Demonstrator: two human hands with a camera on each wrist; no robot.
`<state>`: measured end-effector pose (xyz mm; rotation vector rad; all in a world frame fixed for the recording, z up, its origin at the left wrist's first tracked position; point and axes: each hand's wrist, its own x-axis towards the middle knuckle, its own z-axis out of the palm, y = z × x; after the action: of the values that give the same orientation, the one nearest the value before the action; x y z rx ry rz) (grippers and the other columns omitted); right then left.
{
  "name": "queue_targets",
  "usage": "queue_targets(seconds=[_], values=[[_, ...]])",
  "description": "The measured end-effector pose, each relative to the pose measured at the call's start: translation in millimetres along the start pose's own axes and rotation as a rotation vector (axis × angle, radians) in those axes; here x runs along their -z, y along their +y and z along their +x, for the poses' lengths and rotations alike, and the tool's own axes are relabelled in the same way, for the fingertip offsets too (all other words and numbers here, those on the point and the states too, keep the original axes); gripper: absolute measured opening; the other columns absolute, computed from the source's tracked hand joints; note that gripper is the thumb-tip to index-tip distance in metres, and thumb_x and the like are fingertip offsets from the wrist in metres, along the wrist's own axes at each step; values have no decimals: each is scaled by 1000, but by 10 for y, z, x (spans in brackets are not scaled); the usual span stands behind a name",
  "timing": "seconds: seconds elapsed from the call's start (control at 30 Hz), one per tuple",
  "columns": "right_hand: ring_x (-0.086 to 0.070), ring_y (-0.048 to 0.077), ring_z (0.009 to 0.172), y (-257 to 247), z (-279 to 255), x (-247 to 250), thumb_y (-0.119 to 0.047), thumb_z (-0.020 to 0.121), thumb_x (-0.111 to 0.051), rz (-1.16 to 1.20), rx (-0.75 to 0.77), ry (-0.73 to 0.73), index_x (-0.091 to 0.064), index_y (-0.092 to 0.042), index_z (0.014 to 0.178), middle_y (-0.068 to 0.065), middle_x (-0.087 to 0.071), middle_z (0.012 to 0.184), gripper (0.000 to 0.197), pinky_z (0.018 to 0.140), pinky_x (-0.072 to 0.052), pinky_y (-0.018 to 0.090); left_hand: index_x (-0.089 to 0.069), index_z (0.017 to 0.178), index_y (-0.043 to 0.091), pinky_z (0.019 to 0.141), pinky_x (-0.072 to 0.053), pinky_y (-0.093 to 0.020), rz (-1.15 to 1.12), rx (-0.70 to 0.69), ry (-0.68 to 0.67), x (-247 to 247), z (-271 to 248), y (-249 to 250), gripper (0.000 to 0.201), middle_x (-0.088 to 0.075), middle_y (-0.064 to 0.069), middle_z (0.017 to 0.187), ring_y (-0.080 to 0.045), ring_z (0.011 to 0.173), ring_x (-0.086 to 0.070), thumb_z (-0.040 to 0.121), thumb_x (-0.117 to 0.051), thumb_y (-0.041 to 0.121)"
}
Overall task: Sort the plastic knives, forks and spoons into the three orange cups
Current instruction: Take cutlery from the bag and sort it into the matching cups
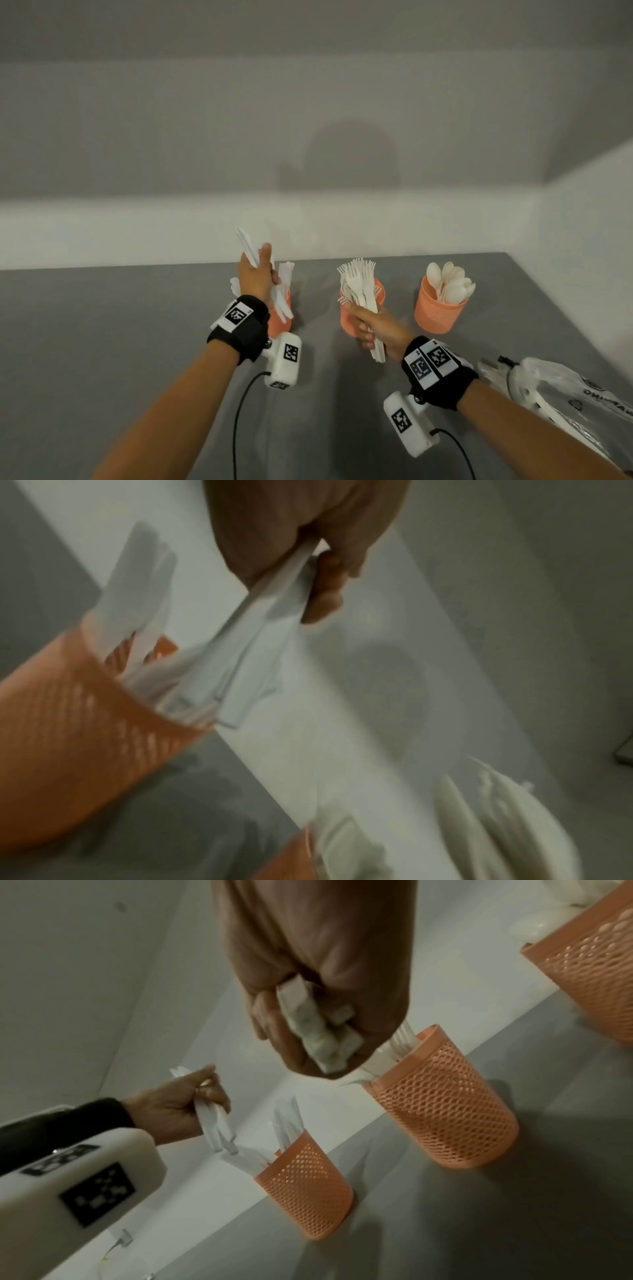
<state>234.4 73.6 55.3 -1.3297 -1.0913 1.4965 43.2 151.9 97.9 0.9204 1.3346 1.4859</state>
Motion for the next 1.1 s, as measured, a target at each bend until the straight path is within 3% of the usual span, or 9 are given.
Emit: queue_targets(seconds=[0.1,0.27,0.4,0.5,0.7,0.83,0.97,1.03,1.1], values=[[-26,3,29,-64,34,15,-27,95,-52,33,9,43,-44,-20,61,-9,-32,36,36,32,-23,16,-40,59,14,51,-39,-25,100,-106,75,60,213,165,45,-39,-5,52,-16,44,-40,88,-57,44],[-27,3,27,-86,126,52,-28,95,-50,71,-29,75,-40,-15,63,-8,-32,35,36,31,-24,15,-43,59,10,47,-43,-16,208,-157,75,86,446,59,48,-44,-7,53,-16,47,-44,88,-55,45],[-28,3,29,-98,173,74,-26,96,-48,85,-34,72,-44,-15,71,-8,-33,37,27,32,-25,16,-54,81,1,59,-40,-25,357,-184,-33,134,438,-264,34,-57,-11,64,-15,55,-54,88,-59,35],[-27,4,29,-89,222,50,-25,96,-48,90,-48,92,-46,-15,71,-8,-33,38,27,33,-25,16,-50,99,9,68,-46,-28,455,-213,-74,146,441,-407,19,-61,-11,78,-19,62,-60,89,-59,21],[-27,5,29,-98,251,-27,-22,95,-51,56,-17,123,-40,-15,58,-7,-32,36,39,34,-25,16,-37,134,18,79,-40,-27,558,-338,-77,109,453,-365,49,-52,-8,96,-20,80,-52,89,-54,5],[-27,5,28,-133,236,-50,-23,95,-51,65,-24,140,-37,-15,54,-8,-31,33,44,32,-25,15,-55,119,-3,74,-47,-37,953,-529,-210,111,499,-422,32,-54,-20,112,-36,86,-60,89,-45,-7],[-27,4,27,-141,223,-40,-22,95,-49,82,-22,147,-39,-14,58,-8,-32,33,40,32,-25,14,-64,97,-9,81,-51,-50,1321,-708,-231,92,474,-520,26,-65,-23,94,-40,84,-65,79,-46,-3],[-28,4,27,-134,215,-32,-23,95,-49,89,-23,147,-44,-14,64,-8,-33,35,33,32,-25,14,-60,112,-6,105,-33,-55,1428,-768,-228,101,461,-588,34,-65,-20,110,-37,108,-59,89,-45,14],[-28,4,27,-130,206,-23,-23,95,-49,91,-27,145,-45,-14,66,-8,-34,35,31,33,-25,14,-45,133,-3,115,-3,-50,1533,-681,-243,132,443,-595,58,-51,-20,135,-34,132,-41,96,-24,37]])
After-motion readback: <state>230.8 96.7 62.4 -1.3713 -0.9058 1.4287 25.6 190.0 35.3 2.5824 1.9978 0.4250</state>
